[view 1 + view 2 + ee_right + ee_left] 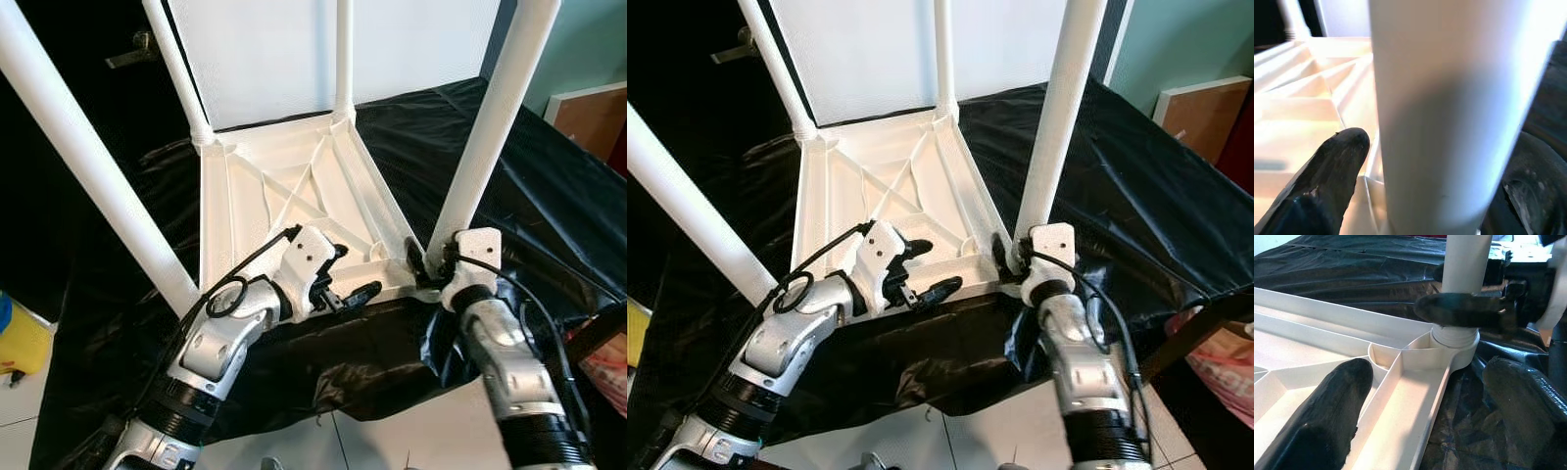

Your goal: Building children table

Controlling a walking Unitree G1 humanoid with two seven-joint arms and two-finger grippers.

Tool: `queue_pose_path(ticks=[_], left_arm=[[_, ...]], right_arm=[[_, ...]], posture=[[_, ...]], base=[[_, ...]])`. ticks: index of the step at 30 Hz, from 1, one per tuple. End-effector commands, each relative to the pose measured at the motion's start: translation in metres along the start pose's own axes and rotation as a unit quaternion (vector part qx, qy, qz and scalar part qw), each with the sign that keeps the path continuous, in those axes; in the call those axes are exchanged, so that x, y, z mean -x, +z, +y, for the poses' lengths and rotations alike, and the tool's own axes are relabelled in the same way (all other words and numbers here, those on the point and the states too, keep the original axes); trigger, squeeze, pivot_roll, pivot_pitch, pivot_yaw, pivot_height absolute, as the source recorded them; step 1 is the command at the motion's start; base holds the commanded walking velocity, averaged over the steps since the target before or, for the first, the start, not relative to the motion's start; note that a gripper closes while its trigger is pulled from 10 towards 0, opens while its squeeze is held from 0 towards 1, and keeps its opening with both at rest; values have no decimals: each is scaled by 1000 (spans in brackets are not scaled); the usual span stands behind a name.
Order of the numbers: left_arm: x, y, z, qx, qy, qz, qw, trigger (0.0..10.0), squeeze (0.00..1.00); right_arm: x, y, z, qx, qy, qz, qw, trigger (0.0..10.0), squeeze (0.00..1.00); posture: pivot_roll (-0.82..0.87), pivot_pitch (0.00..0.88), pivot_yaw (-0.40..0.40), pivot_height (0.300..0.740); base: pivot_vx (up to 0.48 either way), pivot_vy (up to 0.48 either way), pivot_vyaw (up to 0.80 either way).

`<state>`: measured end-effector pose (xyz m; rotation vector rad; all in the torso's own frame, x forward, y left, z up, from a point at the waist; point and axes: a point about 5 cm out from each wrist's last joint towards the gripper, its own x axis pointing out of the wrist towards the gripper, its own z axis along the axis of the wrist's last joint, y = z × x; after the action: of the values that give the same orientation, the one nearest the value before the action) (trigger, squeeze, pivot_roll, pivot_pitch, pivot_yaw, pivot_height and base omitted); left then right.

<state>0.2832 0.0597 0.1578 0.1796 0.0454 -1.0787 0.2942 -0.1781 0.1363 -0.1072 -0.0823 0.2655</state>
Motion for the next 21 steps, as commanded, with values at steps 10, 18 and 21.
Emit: queue_pose_path(ticks=[10,18,21], left_arm=[[7,-2,-4,-2,-21,11,1000,10000,0],[5,-1,-1,-3,-27,14,1000,10000,0],[4,-1,-1,-3,-27,13,1000,10000,0]], right_arm=[[-6,-7,-9,32,162,29,986,10000,0],[-26,-7,-11,60,234,56,969,10000,0],[-29,-8,-11,64,245,61,965,10000,0]], posture=[[-95,62,94,740],[-98,57,106,740],[-97,55,105,740]], base=[[0,0,0],[0,0,0],[0,0,0]])
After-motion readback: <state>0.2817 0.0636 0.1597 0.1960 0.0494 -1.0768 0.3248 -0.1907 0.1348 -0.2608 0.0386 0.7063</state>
